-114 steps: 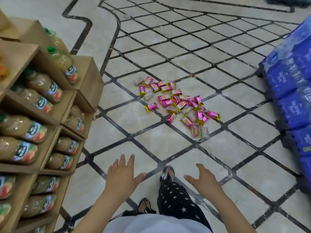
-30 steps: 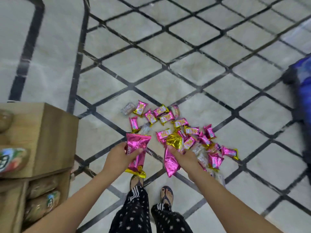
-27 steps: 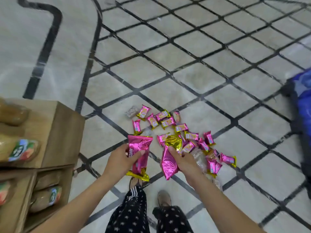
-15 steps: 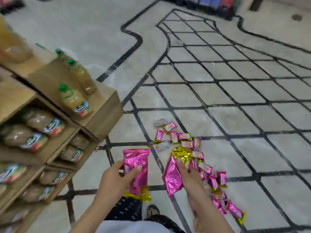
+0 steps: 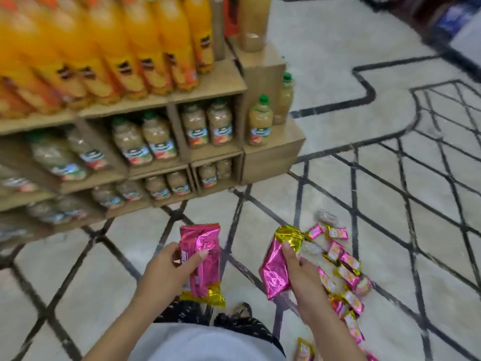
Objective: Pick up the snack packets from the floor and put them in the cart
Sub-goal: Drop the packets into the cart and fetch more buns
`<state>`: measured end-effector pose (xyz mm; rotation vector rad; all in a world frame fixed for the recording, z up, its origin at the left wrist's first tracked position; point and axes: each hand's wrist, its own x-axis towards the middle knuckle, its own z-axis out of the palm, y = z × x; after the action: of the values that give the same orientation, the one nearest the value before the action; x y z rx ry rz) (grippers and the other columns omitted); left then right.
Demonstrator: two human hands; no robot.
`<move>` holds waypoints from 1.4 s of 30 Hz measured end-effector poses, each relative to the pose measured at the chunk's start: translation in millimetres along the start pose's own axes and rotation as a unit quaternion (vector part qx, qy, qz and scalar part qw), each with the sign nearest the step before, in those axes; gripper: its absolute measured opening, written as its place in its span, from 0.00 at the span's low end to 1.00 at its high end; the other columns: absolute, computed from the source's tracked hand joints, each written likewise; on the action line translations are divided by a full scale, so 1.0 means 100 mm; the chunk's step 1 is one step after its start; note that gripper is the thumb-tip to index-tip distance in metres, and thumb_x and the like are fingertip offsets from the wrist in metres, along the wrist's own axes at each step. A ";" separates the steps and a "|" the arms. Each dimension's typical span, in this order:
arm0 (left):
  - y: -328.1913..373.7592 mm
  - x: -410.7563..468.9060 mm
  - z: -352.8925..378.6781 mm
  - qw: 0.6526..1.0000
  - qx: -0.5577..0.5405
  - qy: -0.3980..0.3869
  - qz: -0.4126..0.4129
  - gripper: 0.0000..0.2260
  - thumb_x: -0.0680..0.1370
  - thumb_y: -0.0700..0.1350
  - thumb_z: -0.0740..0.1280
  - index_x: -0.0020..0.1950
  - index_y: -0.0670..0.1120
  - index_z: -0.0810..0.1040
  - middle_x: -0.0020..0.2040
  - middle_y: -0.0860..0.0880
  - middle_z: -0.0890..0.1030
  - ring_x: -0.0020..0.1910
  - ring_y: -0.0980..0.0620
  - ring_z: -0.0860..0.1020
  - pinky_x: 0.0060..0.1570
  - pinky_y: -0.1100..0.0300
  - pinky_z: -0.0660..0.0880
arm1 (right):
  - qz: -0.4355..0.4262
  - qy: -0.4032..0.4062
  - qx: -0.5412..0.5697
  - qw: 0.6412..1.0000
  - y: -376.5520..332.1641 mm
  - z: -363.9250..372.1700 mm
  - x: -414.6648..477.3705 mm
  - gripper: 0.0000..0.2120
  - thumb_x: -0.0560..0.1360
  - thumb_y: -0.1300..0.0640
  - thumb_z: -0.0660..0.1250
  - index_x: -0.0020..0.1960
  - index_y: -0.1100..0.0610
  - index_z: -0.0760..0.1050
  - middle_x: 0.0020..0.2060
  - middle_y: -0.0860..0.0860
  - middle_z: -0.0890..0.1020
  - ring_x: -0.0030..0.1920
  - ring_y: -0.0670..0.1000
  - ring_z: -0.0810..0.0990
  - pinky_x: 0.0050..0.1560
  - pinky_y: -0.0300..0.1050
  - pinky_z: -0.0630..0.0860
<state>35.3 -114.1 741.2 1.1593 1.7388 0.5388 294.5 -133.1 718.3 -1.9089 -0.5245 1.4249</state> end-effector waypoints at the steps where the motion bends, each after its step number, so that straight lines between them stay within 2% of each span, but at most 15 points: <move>1: -0.07 -0.04 -0.11 0.999 -0.033 0.011 -0.013 0.22 0.64 0.67 0.68 0.45 0.51 0.79 0.37 0.50 0.85 0.38 0.51 0.83 0.45 0.49 0.79 | -0.008 -0.014 -0.014 1.000 -0.04 0.12 -0.03 0.26 0.75 0.40 0.65 0.49 0.65 0.77 0.35 0.54 0.81 0.31 0.46 0.78 0.24 0.30 0.69; 4: -0.31 -0.14 -0.44 0.989 -0.135 0.042 -0.053 0.22 0.65 0.62 0.71 0.50 0.48 0.78 0.39 0.54 0.86 0.40 0.54 0.84 0.42 0.55 0.78 | -0.026 -0.050 -0.059 0.997 -0.18 0.55 -0.13 0.25 0.73 0.38 0.66 0.49 0.62 0.79 0.34 0.52 0.85 0.35 0.49 0.82 0.33 0.37 0.74; 6: -0.48 -0.19 -0.68 0.981 -0.176 0.060 -0.064 0.23 0.66 0.62 0.74 0.53 0.49 0.78 0.42 0.53 0.86 0.41 0.54 0.84 0.45 0.53 0.79 | -0.040 -0.066 -0.077 0.994 -0.23 0.84 -0.19 0.23 0.74 0.39 0.66 0.50 0.61 0.79 0.35 0.51 0.85 0.37 0.49 0.83 0.36 0.40 0.74; 8: -0.68 -0.23 -0.97 0.977 -0.189 0.076 -0.066 0.26 0.64 0.67 0.75 0.51 0.51 0.78 0.43 0.51 0.86 0.42 0.51 0.84 0.47 0.48 0.81 | -0.040 -0.085 -0.090 0.991 -0.27 1.18 -0.28 0.23 0.74 0.39 0.66 0.52 0.60 0.79 0.39 0.54 0.86 0.41 0.52 0.85 0.42 0.44 0.78; 10: -0.90 -0.32 -1.30 0.972 -0.199 0.100 -0.070 0.25 0.63 0.67 0.74 0.49 0.50 0.78 0.41 0.50 0.85 0.41 0.50 0.84 0.45 0.48 0.81 | -0.040 -0.100 -0.103 0.989 -0.28 1.57 -0.39 0.24 0.73 0.39 0.67 0.53 0.60 0.79 0.41 0.57 0.86 0.44 0.56 0.85 0.48 0.50 0.81; 13: -1.29 -0.52 -1.88 0.962 -0.204 0.157 -0.086 0.23 0.63 0.67 0.72 0.47 0.51 0.77 0.39 0.49 0.84 0.39 0.49 0.83 0.38 0.52 0.78 | -0.034 -0.140 -0.129 0.981 -0.18 2.26 -0.58 0.28 0.69 0.38 0.69 0.54 0.62 0.80 0.42 0.59 0.86 0.46 0.60 0.85 0.55 0.56 0.80; 16: -1.78 -0.75 -2.46 0.943 -0.220 0.220 -0.121 0.21 0.66 0.65 0.72 0.46 0.50 0.77 0.38 0.47 0.83 0.37 0.48 0.83 0.39 0.49 0.78 | -0.036 -0.190 -0.180 0.965 -0.05 3.04 -0.79 0.32 0.65 0.35 0.70 0.54 0.61 0.79 0.41 0.57 0.86 0.47 0.59 0.85 0.60 0.59 0.77; 18: -2.12 -0.89 -2.81 0.922 -0.234 0.270 -0.148 0.20 0.66 0.64 0.72 0.46 0.50 0.77 0.37 0.48 0.83 0.36 0.49 0.82 0.38 0.49 0.77 | -0.037 -0.221 -0.206 0.953 0.03 3.58 -0.94 0.31 0.68 0.36 0.69 0.54 0.63 0.79 0.40 0.58 0.86 0.46 0.59 0.84 0.57 0.56 0.78; 20: -2.44 -1.05 -3.14 0.904 -0.237 0.310 -0.173 0.18 0.67 0.63 0.72 0.47 0.51 0.77 0.37 0.51 0.83 0.37 0.53 0.82 0.36 0.55 0.75 | -0.040 -0.260 -0.227 0.938 0.11 4.11 -1.12 0.33 0.66 0.35 0.70 0.55 0.63 0.79 0.41 0.59 0.86 0.46 0.59 0.84 0.54 0.53 0.78; 24: -2.98 -1.40 -3.57 0.878 -0.207 0.368 -0.225 0.12 0.72 0.58 0.73 0.48 0.54 0.76 0.40 0.54 0.82 0.40 0.56 0.80 0.38 0.60 0.72 | -0.058 -0.334 -0.255 0.906 0.27 5.00 -1.47 0.34 0.62 0.35 0.70 0.55 0.62 0.80 0.43 0.58 0.86 0.46 0.58 0.85 0.55 0.55 0.79; 28: -3.38 -1.68 -3.77 0.851 -0.219 0.383 -0.284 0.12 0.75 0.57 0.70 0.47 0.51 0.74 0.39 0.49 0.83 0.37 0.52 0.81 0.41 0.55 0.75 | -0.056 -0.370 -0.315 0.872 0.43 5.70 -1.78 0.26 0.68 0.37 0.69 0.51 0.59 0.81 0.42 0.57 0.86 0.48 0.60 0.84 0.61 0.61 0.76; 33: -3.71 -1.74 -4.01 0.792 -0.285 0.431 -0.324 0.09 0.78 0.54 0.67 0.48 0.50 0.72 0.40 0.48 0.80 0.37 0.53 0.78 0.34 0.61 0.71 | -0.054 -0.410 -0.395 0.820 0.58 6.48 -1.98 0.37 0.61 0.30 0.67 0.53 0.60 0.80 0.41 0.58 0.86 0.45 0.60 0.85 0.56 0.59 0.80; 36: -3.91 -1.66 -4.30 0.764 -0.323 0.445 -0.338 0.08 0.80 0.52 0.65 0.51 0.48 0.73 0.42 0.47 0.80 0.39 0.53 0.79 0.33 0.61 0.71 | -0.063 -0.418 -0.417 0.805 0.61 7.03 -2.00 0.31 0.69 0.34 0.66 0.55 0.61 0.80 0.42 0.58 0.86 0.45 0.58 0.85 0.53 0.53 0.80; 39: -4.12 -1.51 -4.72 0.745 -0.338 0.463 -0.342 0.05 0.80 0.52 0.64 0.48 0.51 0.73 0.41 0.46 0.81 0.38 0.51 0.80 0.37 0.57 0.75 | -0.060 -0.441 -0.426 0.788 0.66 7.70 -2.04 0.28 0.72 0.37 0.66 0.59 0.59 0.77 0.46 0.58 0.86 0.47 0.57 0.85 0.53 0.53 0.80; 42: -4.25 -1.33 -5.29 0.725 -0.341 0.493 -0.339 0.06 0.79 0.53 0.65 0.48 0.52 0.74 0.41 0.48 0.81 0.40 0.51 0.79 0.37 0.59 0.73 | -0.056 -0.459 -0.436 0.772 0.60 8.46 -2.18 0.21 0.70 0.37 0.68 0.51 0.54 0.77 0.45 0.57 0.85 0.48 0.57 0.85 0.57 0.56 0.79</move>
<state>-612.8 -353.5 722.0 -0.4606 2.2948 1.3087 -578.7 -81.0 683.4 -1.5441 -2.0185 2.2215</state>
